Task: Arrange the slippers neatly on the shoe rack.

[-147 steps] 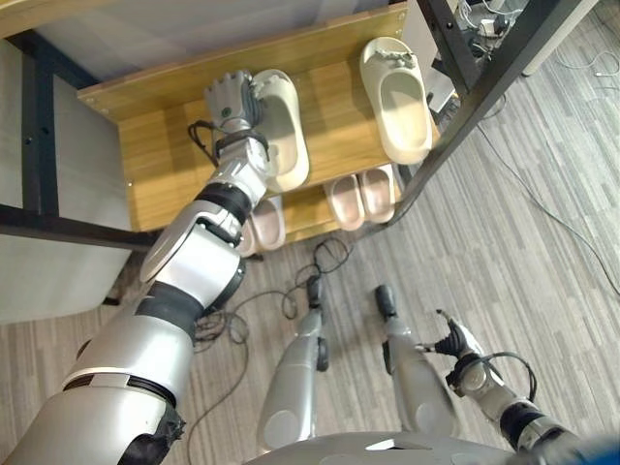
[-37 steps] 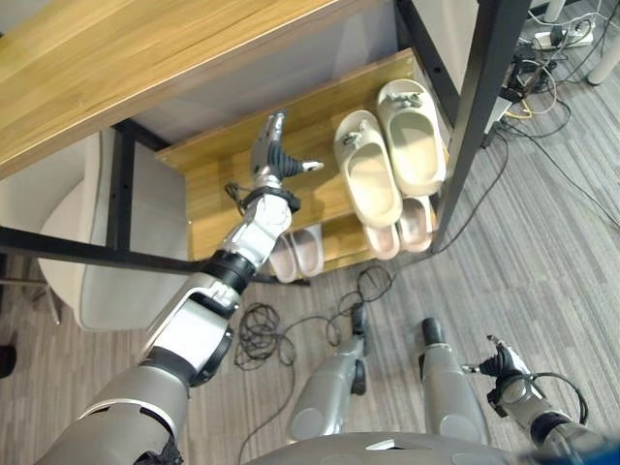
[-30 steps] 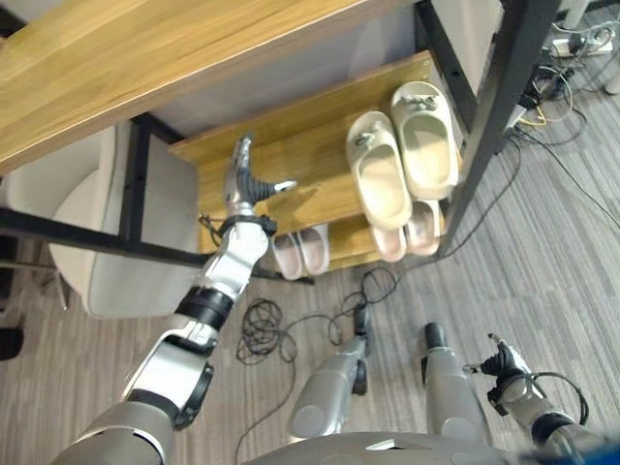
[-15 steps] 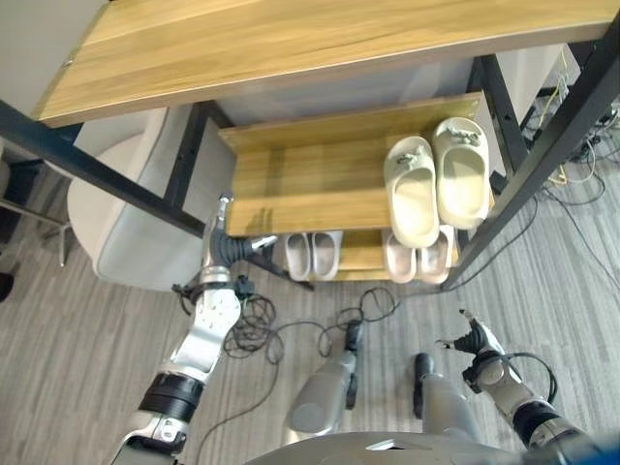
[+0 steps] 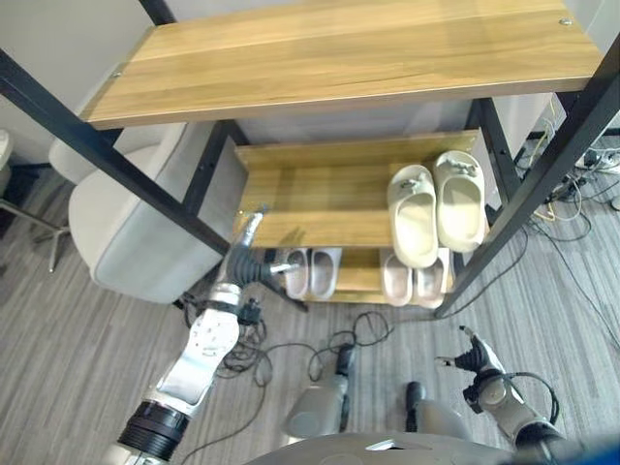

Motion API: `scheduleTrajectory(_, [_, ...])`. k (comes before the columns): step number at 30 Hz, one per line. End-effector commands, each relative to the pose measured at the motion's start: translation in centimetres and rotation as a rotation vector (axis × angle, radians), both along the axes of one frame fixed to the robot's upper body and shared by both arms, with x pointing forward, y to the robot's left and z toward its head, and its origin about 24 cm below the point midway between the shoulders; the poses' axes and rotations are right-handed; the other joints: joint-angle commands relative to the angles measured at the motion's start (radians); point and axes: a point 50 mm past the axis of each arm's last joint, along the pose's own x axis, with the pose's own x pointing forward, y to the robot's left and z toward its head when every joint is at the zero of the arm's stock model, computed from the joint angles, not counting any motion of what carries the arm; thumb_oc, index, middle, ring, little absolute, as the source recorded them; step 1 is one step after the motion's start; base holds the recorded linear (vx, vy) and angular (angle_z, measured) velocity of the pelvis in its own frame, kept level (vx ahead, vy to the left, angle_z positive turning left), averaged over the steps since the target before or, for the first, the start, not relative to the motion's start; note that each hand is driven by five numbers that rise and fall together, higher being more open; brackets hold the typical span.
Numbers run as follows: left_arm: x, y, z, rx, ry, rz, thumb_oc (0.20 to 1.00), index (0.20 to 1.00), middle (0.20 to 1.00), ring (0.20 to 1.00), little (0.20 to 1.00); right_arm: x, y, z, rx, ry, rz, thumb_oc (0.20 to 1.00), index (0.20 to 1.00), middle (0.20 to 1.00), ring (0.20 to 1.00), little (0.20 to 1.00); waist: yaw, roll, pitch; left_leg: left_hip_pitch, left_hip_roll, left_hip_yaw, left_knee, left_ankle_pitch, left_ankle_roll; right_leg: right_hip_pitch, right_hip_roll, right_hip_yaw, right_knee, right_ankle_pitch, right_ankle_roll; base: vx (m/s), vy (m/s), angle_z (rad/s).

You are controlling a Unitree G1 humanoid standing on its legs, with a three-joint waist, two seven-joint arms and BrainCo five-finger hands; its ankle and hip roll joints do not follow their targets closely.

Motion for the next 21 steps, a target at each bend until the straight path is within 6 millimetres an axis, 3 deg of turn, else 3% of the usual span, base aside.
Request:
scheduleTrajectory(1, [-0.1, -1.1, 2.3, 0.011, -0.108, -0.122, 1.000, 1.000, 1.000, 1.000, 1.000, 1.6, 1.0, 1.3, 0.022, -0.108, 0.053, 1.000, 1.000, 1.000, 1.000, 1.000, -0.004, -0.032, -0.017, -0.038, -0.036, 0.005, 0.100, -0.104, 0.009, 0.069, -0.037, 0.004, -0.152, 0.038, 0.079, 0.01, -0.006, 0.04])
scheduleTrajectory(4, [-0.2, -1.8, 2.4, 0.078, -0.122, -0.176, 1.000, 1.000, 1.000, 1.000, 1.000, 2.2, 1.4, 1.9, 0.020, -0.139, 0.089, 1.000, 1.000, 1.000, 1.000, 1.000, -0.008, -0.036, -0.021, -0.033, -0.035, 0.002, 0.093, -0.103, 0.008, 0.072, -0.038, 0.003, -0.154, 0.038, 0.079, 0.00, 0.000, 0.00])
scheduleTrajectory(9, [-0.4, -2.8, 1.9, 0.224, -0.156, -0.240, 1.000, 1.000, 1.000, 1.000, 1.000, 5.0, 2.1, 4.2, -0.005, -0.260, 0.168, 1.000, 1.000, 1.000, 1.000, 1.000, -0.009, -0.049, -0.028, -0.031, -0.037, -0.005, 0.094, -0.107, 0.008, 0.078, -0.040, -0.004, -0.154, 0.034, 0.078, 0.00, -0.001, 0.01])
scheduleTrajectory(15, [-0.5, -2.9, -0.6, 0.248, -0.062, -0.225, 1.000, 1.000, 1.000, 1.000, 1.000, 4.2, 2.9, 3.6, 0.037, -0.234, 0.188, 1.000, 1.000, 1.000, 1.000, 1.000, -0.019, -0.057, -0.036, -0.021, -0.036, -0.007, 0.080, -0.105, 0.009, 0.083, -0.041, -0.012, -0.156, 0.034, 0.079, 0.01, 0.006, 0.05])
scheduleTrajectory(21, [-0.5, -3.0, -1.4, 0.276, -0.027, -0.244, 1.000, 1.000, 1.000, 1.000, 1.000, 2.5, 4.6, 2.1, 0.123, -0.164, 0.210, 1.000, 1.000, 1.000, 1.000, 1.000, -0.020, -0.072, -0.047, -0.011, -0.037, -0.014, 0.067, -0.103, 0.009, 0.095, -0.044, -0.020, -0.162, 0.033, 0.080, 0.02, 0.000, 0.03])
